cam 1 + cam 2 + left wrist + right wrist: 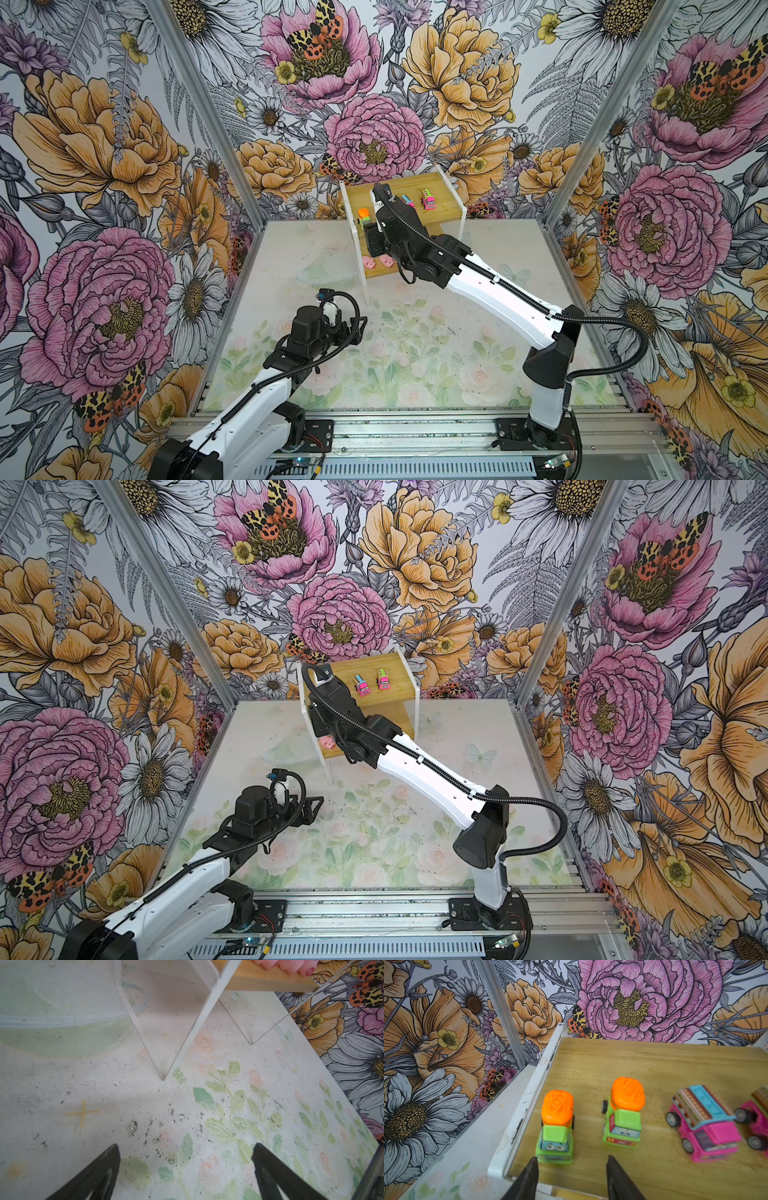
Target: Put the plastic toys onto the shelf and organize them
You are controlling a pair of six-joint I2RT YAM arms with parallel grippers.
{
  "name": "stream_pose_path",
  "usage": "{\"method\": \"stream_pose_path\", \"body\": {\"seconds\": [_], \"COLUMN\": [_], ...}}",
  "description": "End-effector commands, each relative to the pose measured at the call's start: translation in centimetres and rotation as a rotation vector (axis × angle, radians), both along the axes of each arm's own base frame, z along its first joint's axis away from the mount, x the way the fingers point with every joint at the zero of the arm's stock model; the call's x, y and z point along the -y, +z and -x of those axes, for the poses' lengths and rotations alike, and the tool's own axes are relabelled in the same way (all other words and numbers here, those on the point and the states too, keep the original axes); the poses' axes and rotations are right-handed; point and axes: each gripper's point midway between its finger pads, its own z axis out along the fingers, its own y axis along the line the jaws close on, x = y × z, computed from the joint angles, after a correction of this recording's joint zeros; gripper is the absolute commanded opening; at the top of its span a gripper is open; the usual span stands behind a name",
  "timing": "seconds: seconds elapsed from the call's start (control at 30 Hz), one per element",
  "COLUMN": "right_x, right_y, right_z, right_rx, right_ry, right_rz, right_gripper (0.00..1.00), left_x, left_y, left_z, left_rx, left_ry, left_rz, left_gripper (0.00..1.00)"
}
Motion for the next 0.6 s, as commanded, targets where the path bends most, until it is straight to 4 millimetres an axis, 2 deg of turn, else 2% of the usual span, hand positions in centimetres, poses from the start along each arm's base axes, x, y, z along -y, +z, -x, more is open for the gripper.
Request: {"method": "stream_pose_path", "body": {"seconds": [0.0, 0.17, 0.23, 0.3, 0.4, 0.47, 0.5, 0.57], "right_x": [0.8, 2.1, 3.4, 5.7, 11.9, 17.3, 20.6, 26.9], "right_y": [2.2, 1.9, 1.9, 1.8, 1.9, 1.0, 0.5, -1.6], "right_z": [2.1, 5.5, 7.5, 9.0, 9.3, 8.5, 7.5, 6.4], "right_rx": [-0.003, -0.036, -0.038, -0.013, 0.067, 0.087, 0.084, 0.080], "right_ry": [0.045, 0.166, 0.230, 0.251, 0.112, -0.017, -0.115, -0.283], "right_rz": [-0.062, -0.058, -0.045, -0.014, 0.061, 0.085, 0.090, 0.112], "right_gripper": [0.54, 0.56, 0.57, 0.58, 0.64, 0.69, 0.70, 0.72], "left_x": [-0.1, -0.2, -0.3, -0.4, -0.8, -1.2, -1.4, -2.1], "left_y": [0.3, 0.4, 0.5, 0.6, 1.5, 2.8, 3.6, 5.5], "left_z": [-0.4, -0.4, -0.4, -0.5, -0.9, -1.5, -1.8, -2.7], "left_rx": [0.004, 0.005, 0.008, 0.012, 0.041, 0.087, 0.114, 0.179], "left_ry": [0.012, 0.016, 0.021, 0.031, 0.054, 0.079, 0.087, 0.124], "left_rz": [0.007, 0.007, 0.005, 0.005, 0.000, -0.006, -0.010, -0.028], "left_gripper": [0.99, 0.99, 0.99, 0.99, 0.99, 0.99, 0.99, 0.99]}}
